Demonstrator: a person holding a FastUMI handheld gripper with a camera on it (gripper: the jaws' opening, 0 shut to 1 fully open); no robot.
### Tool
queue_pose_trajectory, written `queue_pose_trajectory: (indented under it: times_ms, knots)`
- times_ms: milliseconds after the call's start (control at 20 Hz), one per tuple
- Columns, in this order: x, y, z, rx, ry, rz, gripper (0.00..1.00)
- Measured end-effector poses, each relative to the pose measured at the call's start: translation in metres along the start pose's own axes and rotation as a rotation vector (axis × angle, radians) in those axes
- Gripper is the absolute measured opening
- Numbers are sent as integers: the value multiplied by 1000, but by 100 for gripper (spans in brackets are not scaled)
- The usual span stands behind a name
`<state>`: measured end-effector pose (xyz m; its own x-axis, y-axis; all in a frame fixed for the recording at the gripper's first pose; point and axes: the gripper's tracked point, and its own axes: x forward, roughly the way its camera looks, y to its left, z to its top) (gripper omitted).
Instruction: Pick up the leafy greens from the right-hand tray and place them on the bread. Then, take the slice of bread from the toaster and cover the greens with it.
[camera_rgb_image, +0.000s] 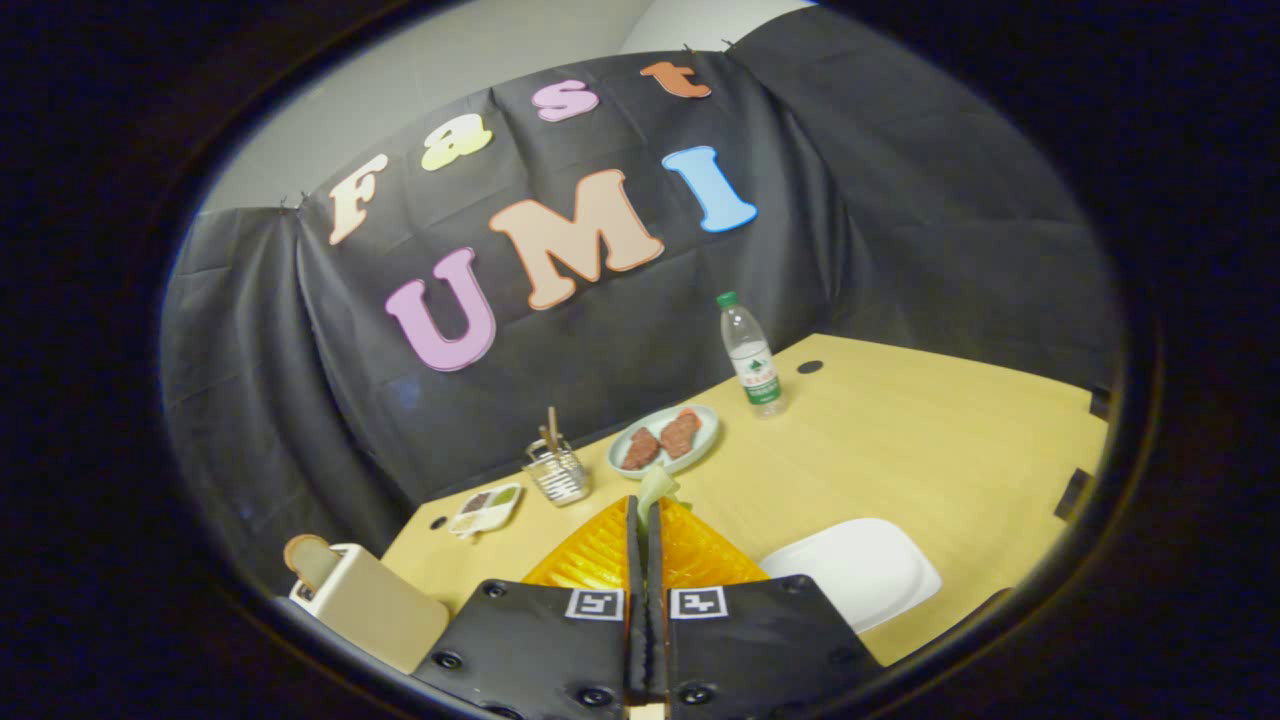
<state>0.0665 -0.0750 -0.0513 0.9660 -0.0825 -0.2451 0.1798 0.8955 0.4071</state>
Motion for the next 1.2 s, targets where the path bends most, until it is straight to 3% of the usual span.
queue_pose_trajectory:
  times_ms: [200, 400, 650, 900, 1200]
  knots:
    - [-9, 57, -15, -4, -13, 85, 3]
    - [-20, 111, -36, 91, -29, 171, 3]
    - [-20, 148, -65, 131, -20, 217, 3]
    - [-2, 143, -97, 105, -5, 176, 3]
    - [13, 96, -120, 45, 30, 36, 3]
